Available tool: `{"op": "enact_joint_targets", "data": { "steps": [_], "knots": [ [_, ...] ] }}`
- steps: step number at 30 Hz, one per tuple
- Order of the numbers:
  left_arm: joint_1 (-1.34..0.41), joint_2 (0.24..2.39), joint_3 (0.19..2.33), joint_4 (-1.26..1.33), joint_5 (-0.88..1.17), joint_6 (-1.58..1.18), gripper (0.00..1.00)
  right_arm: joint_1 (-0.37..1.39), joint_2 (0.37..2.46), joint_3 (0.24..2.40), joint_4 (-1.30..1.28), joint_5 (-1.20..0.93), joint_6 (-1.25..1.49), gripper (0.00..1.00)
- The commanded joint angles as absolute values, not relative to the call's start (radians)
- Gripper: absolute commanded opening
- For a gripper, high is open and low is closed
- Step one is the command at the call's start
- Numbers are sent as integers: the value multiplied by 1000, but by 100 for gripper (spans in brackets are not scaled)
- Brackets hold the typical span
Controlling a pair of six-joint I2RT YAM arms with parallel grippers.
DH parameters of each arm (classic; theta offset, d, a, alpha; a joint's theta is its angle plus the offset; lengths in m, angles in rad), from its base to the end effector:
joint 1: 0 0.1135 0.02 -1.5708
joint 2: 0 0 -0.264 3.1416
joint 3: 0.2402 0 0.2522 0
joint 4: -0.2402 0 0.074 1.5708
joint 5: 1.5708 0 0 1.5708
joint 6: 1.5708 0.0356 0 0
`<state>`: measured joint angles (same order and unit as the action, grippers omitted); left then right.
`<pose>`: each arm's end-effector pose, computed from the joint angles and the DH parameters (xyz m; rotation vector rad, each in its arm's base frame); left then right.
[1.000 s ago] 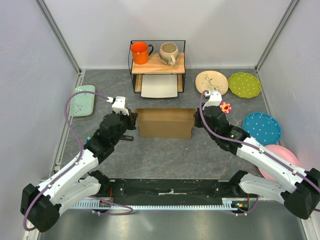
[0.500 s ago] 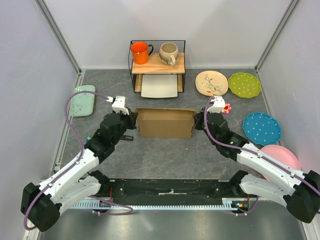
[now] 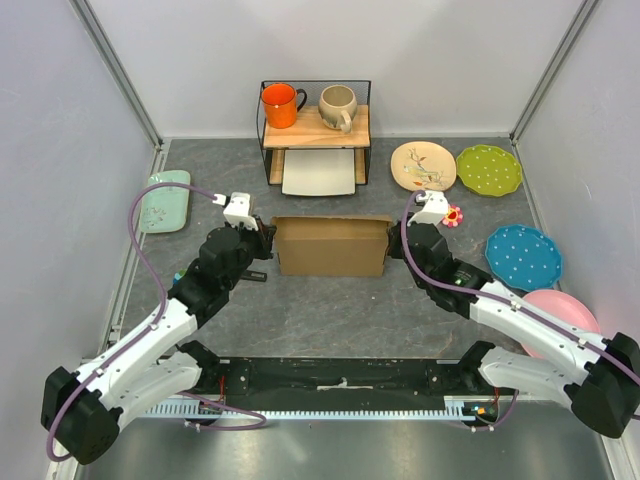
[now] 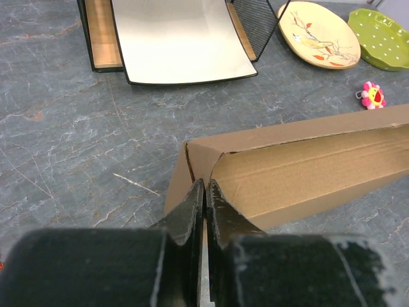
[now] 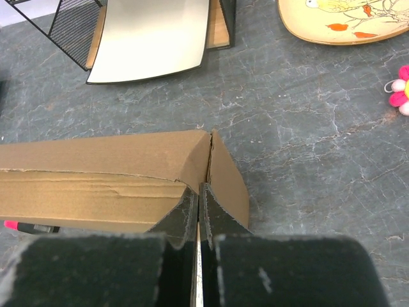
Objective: Fold the paper box
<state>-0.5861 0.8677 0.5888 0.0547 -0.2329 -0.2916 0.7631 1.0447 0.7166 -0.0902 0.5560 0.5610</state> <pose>0.1772 -0.1078 0.2810 0.0980 1.8058 -0.4196 0.1820 0.1481 0.2773 0.1593 1.9307 0.3321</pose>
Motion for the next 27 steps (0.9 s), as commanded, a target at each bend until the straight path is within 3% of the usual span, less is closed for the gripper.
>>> {"op": "enact_joint_targets", "data": {
  "steps": [1,5,8,27],
  "knots": [
    [-583,836,604,49,-267,-298,11,756,1078,667,-408,577,561,0],
    [-583,818,623,54,-242,-291,27,755,1075,684,-413,569,565,0],
    [-583,816,629,66,-236,-293,32,753,1072,693,-414,566,561,0],
    [-583,879,681,129,-215,-272,37,756,1077,712,-417,551,552,0]
  ]
}}
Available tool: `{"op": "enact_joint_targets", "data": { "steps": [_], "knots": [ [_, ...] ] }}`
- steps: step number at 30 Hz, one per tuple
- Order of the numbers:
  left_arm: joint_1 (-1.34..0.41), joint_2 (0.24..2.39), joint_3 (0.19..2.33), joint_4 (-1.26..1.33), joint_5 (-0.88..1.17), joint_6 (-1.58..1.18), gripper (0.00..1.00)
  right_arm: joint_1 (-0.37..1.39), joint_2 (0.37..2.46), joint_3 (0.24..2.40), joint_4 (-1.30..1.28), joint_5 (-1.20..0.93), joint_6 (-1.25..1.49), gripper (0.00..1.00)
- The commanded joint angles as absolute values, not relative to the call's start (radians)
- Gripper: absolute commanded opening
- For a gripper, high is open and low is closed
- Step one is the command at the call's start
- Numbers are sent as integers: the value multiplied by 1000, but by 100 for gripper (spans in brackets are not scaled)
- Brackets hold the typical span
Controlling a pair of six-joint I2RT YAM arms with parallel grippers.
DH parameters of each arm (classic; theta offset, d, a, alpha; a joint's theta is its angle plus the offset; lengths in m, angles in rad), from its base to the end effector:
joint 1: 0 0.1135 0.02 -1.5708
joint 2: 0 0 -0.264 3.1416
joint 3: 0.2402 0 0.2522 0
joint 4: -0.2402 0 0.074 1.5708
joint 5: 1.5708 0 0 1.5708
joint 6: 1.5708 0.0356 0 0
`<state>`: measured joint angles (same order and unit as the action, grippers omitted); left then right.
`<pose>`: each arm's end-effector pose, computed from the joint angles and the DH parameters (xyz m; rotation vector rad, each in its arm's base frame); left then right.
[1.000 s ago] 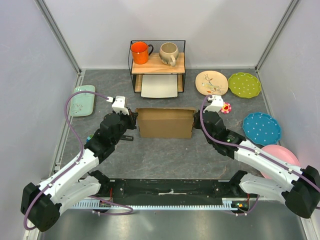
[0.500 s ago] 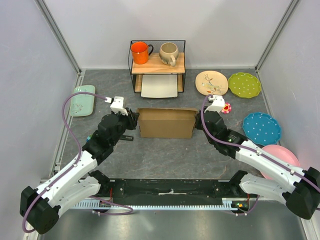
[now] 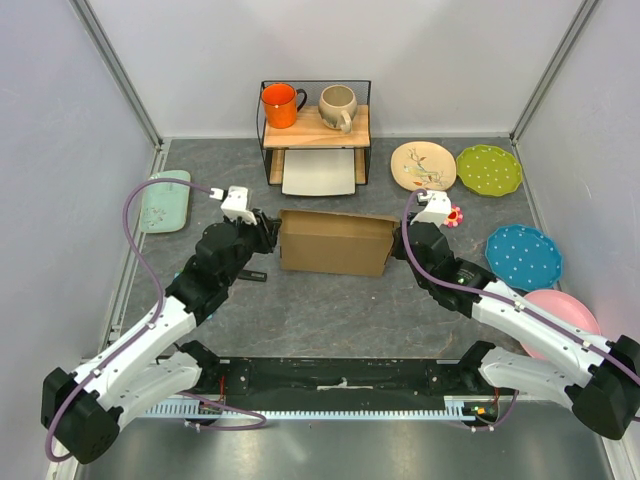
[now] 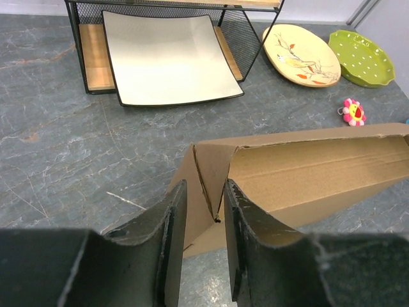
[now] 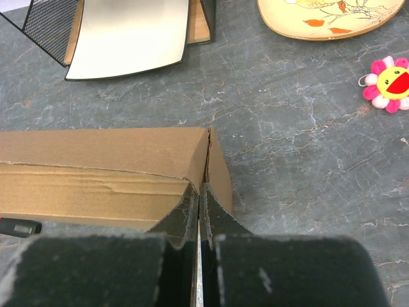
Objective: Fold the paper box
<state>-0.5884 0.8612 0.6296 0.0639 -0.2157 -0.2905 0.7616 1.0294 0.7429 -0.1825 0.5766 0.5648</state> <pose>0.1768 -0.1088 0.2978 0.1014 1.7536 -0.4574 0.1788 0.1436 0.2811 0.1610 1.9633 0.2801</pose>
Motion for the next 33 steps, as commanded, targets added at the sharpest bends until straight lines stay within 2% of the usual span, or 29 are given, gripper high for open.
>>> {"op": "enact_joint_targets", "data": {
  "steps": [1,3,5,6,7,8,21,30,33],
  "knots": [
    [-583,885,686,130,-213,-264,37,758,1077,712,-419,549,552,0],
    [-583,902,693,132,-215,-256,37,759,1075,713,-417,549,549,0],
    [-581,913,695,140,-213,-247,29,761,1074,715,-419,551,545,0],
    [-581,913,693,152,-209,-244,24,761,1072,713,-420,552,545,0],
    [-583,914,687,159,-206,-239,8,762,1071,713,-420,555,543,0],
    [-581,914,683,164,-203,-238,2,762,1069,713,-420,555,542,0],
    [-586,891,482,244,-126,-325,2,776,1068,707,-410,538,541,0],
    [-646,864,359,239,-274,-388,2,782,1063,698,-393,523,540,1],
    [-676,879,353,239,-336,-368,2,785,1048,696,-384,508,538,8]
  ]
}}
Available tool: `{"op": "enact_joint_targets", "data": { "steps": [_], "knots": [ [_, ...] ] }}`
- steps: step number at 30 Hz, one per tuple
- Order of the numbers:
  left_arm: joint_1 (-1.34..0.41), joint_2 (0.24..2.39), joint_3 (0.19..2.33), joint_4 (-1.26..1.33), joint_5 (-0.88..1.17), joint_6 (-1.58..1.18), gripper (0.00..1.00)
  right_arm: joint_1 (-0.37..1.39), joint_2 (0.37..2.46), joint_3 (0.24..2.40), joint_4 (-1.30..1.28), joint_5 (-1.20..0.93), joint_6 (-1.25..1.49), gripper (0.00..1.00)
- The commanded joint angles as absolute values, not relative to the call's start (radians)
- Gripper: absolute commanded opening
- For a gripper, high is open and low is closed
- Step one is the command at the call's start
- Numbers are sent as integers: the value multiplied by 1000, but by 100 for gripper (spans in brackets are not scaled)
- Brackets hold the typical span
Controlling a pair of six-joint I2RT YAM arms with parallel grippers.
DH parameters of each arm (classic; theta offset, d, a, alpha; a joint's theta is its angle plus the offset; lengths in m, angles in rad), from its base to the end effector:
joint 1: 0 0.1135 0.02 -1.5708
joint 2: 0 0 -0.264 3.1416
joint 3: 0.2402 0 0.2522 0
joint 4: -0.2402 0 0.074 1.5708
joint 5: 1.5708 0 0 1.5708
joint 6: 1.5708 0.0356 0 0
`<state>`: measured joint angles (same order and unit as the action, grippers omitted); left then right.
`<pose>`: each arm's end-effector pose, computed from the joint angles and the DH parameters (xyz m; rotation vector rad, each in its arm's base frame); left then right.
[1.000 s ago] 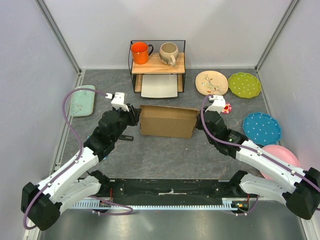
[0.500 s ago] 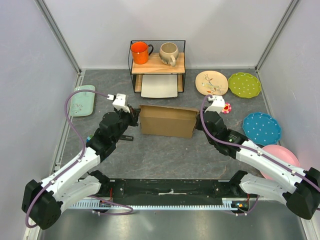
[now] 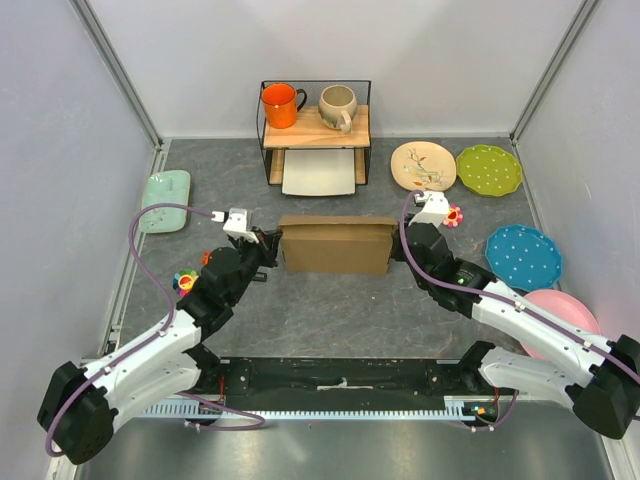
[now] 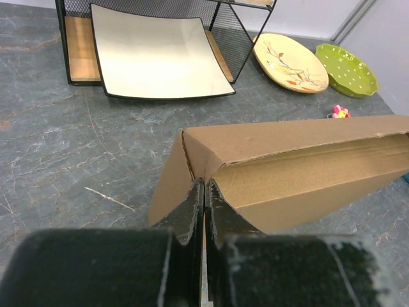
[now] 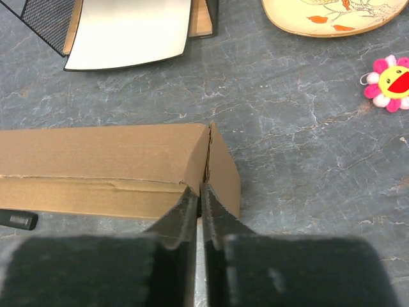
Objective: Fold the paper box
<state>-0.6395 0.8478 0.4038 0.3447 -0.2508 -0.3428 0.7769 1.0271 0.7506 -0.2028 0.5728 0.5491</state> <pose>0.1660 -0.1124 0.2497 0.0588 1.6937 -0.5318 0.1759 0.1459 0.2824 0.1247 1.9751 0.2760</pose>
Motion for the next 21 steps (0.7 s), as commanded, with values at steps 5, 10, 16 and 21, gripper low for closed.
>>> {"op": "enact_joint_targets", "data": {
  "steps": [5,10,16,21],
  "knots": [
    [-710,888,347,239,-396,-382,2,785,971,710,-377,488,520,40],
    [-710,882,380,206,-425,-376,2,787,901,767,-414,483,482,64],
    [-709,882,406,192,-428,-377,2,785,859,845,-425,465,450,76],
    [-710,884,419,179,-428,-385,2,785,888,874,-414,466,439,73]
  ]
}}
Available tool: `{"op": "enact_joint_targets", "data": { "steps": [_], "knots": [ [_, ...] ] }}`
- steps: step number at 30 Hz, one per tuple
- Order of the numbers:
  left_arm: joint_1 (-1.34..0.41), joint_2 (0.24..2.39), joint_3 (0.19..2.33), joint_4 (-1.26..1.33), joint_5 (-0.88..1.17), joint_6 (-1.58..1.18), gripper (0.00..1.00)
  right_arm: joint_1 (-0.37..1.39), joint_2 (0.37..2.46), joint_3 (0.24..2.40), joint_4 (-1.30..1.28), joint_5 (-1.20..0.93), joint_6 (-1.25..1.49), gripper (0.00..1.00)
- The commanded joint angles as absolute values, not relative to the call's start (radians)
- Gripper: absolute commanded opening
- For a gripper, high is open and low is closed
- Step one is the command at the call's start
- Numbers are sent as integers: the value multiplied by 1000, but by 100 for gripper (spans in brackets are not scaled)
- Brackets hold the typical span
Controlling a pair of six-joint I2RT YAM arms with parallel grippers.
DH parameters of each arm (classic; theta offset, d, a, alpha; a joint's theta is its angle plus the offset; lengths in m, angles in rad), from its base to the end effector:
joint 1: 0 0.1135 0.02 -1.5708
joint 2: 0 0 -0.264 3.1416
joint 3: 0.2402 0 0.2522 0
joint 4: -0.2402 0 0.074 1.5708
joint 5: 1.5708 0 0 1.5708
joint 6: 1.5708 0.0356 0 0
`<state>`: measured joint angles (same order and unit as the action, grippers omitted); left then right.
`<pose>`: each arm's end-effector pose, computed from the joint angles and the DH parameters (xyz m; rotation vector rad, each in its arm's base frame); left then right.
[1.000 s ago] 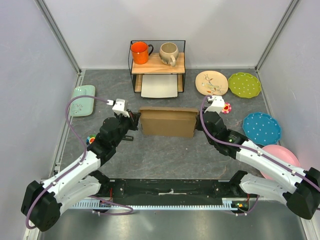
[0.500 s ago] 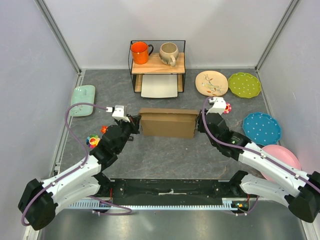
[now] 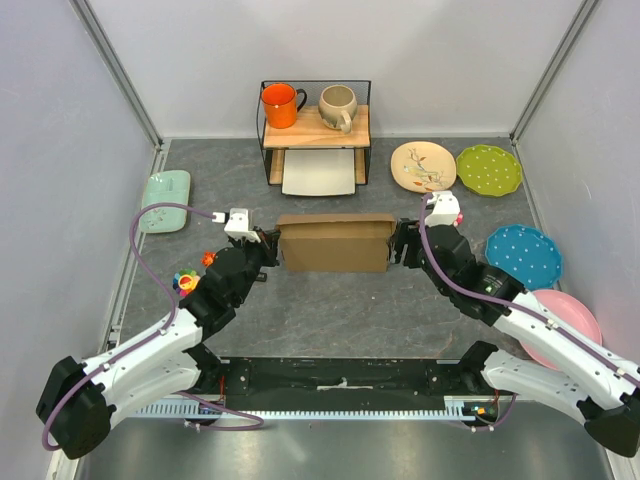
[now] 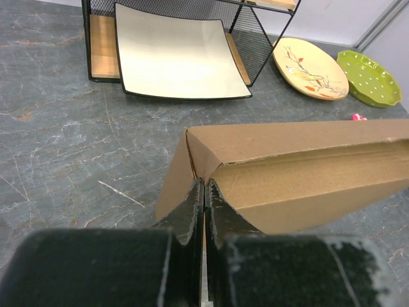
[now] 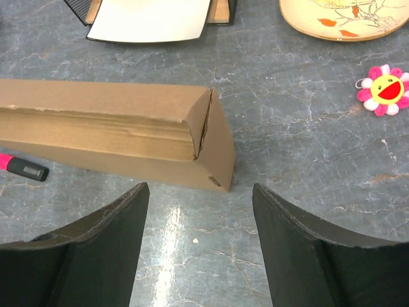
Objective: Fold the paper box
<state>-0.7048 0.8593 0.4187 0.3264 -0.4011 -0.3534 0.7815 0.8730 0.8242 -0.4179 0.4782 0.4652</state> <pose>0.1620 -0.1195 0.2511 -0.0062 1.6966 -0.4586 0.1480 0.1238 0.3163 -0.0182 1.9957 0.3190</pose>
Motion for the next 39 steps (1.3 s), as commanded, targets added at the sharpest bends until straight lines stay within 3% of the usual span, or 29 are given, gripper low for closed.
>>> {"op": "enact_joint_targets", "data": {
  "steps": [1,6,12,39],
  "knots": [
    [-710,884,422,178,-426,-384,2,787,891,874,-408,459,439,72],
    [-710,887,436,175,-425,-379,2,785,920,873,-382,468,425,58],
    [-710,899,457,175,-413,-368,2,785,963,870,-333,528,403,52],
    [-709,937,509,156,-407,-305,2,770,1058,847,-144,604,325,39]
  ]
}}
